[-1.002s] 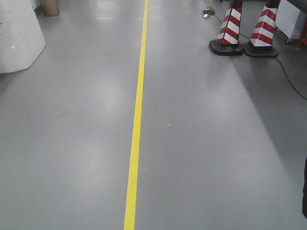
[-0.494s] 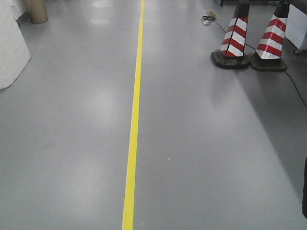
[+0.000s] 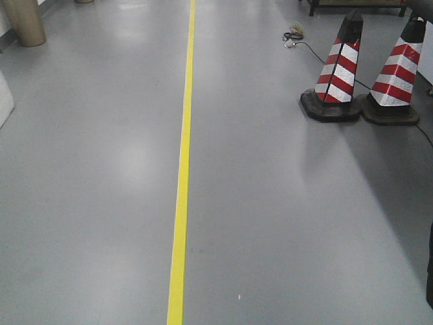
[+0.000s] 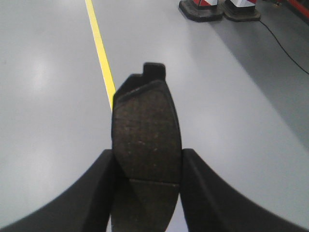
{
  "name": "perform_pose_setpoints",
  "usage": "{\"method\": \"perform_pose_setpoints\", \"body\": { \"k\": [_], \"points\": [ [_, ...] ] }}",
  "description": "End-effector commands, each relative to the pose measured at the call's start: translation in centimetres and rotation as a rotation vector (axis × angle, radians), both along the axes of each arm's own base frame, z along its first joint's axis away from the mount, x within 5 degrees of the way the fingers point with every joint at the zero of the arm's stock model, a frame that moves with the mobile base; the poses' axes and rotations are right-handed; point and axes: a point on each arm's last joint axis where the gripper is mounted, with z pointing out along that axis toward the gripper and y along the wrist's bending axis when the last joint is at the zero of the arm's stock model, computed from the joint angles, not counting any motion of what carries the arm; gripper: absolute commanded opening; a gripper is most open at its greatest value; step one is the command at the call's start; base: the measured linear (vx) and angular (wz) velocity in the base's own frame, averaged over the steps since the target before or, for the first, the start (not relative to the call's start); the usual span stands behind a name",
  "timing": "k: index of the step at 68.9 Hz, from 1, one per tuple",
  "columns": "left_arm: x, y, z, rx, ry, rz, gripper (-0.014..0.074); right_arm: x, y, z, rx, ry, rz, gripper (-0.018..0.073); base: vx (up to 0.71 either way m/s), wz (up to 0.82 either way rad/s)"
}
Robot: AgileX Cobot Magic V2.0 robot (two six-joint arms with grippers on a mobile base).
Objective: Move and align brake pads A on conveyor
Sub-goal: 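Drive the base along the yellow floor line past the cones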
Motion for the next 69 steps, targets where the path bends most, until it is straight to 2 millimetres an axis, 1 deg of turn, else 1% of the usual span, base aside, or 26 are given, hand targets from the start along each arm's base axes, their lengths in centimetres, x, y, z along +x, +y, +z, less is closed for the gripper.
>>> {"method": "perform_pose_setpoints", "body": {
  "k": [1, 38, 69],
  "points": [
    [0.31, -0.19, 1.57, -0.031, -0.102, -0.016, -0.0006, 0.28, 0.05, 1.79, 0.018, -0.116, 0.001, -0.0004, 0.75, -0.09],
    [0.31, -0.19, 1.57, -0.031, -0.102, -0.016, -0.0006, 0.28, 0.05, 1.80, 0.018, -0.117, 0.001, -0.0004, 0.78, -0.05],
    [0.31, -0.20, 1.57, -0.032, -0.102, -0.016, -0.0006, 0.28, 0.05, 1.80, 0.018, -0.117, 0.001, -0.0004, 0.79, 0.05]
  ]
}}
